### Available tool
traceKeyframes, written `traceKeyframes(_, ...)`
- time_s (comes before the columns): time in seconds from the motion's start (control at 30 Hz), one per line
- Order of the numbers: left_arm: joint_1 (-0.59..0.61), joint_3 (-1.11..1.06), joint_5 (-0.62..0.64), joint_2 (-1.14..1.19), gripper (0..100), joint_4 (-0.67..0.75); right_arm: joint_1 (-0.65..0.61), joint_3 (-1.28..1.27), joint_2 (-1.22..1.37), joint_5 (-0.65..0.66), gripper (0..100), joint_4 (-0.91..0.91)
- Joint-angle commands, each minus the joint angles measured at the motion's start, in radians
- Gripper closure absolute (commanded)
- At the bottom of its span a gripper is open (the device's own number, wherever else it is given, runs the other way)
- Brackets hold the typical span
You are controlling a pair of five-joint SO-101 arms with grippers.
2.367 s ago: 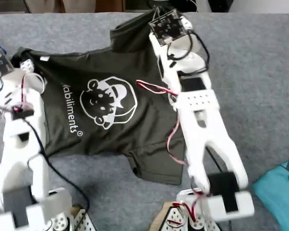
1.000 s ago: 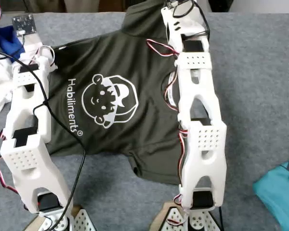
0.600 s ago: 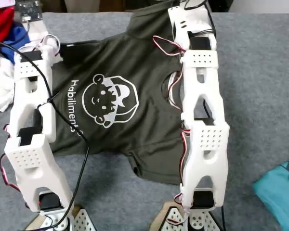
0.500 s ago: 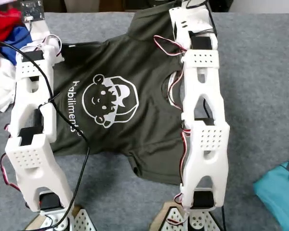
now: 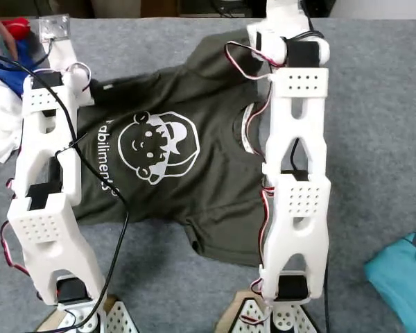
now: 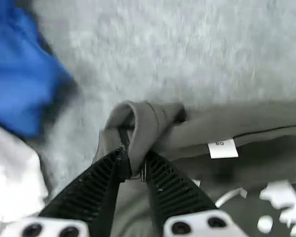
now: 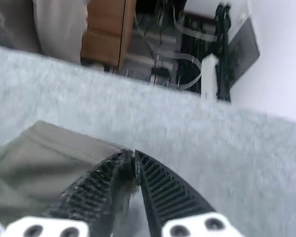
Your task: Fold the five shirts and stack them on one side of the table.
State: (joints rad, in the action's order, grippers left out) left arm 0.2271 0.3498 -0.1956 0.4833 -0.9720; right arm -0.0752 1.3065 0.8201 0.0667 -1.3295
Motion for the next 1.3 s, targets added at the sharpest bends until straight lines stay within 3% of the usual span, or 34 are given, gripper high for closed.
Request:
traceKeyframes(0.0, 0.002, 0.058, -0.043, -0.018, 98, -0.077, -0.007, 0.107, -0.039, -0.009, 99.4, -0.229)
traceKeyframes(0.13, 0.002, 0.051, -0.068, -0.016, 98, -0.146, -0.033, 0.162, -0.039, -0.003, 99.4, -0.454)
traceKeyframes(0.47, 0.014, 0.049, -0.170, -0.016, 98, -0.322, -0.027, 0.058, -0.093, -0.003, 99.4, -0.459)
traceKeyframes(0.87, 0.031, 0.017, -0.305, -0.016, 98, -0.512, -0.027, -0.720, -0.539, -0.006, 99.4, -0.436)
traceKeyframes(1.27, 0.081, -0.252, -0.436, -0.027, 98, -0.516, -0.028, -1.543, -0.949, 0.000, 99.4, -0.106)
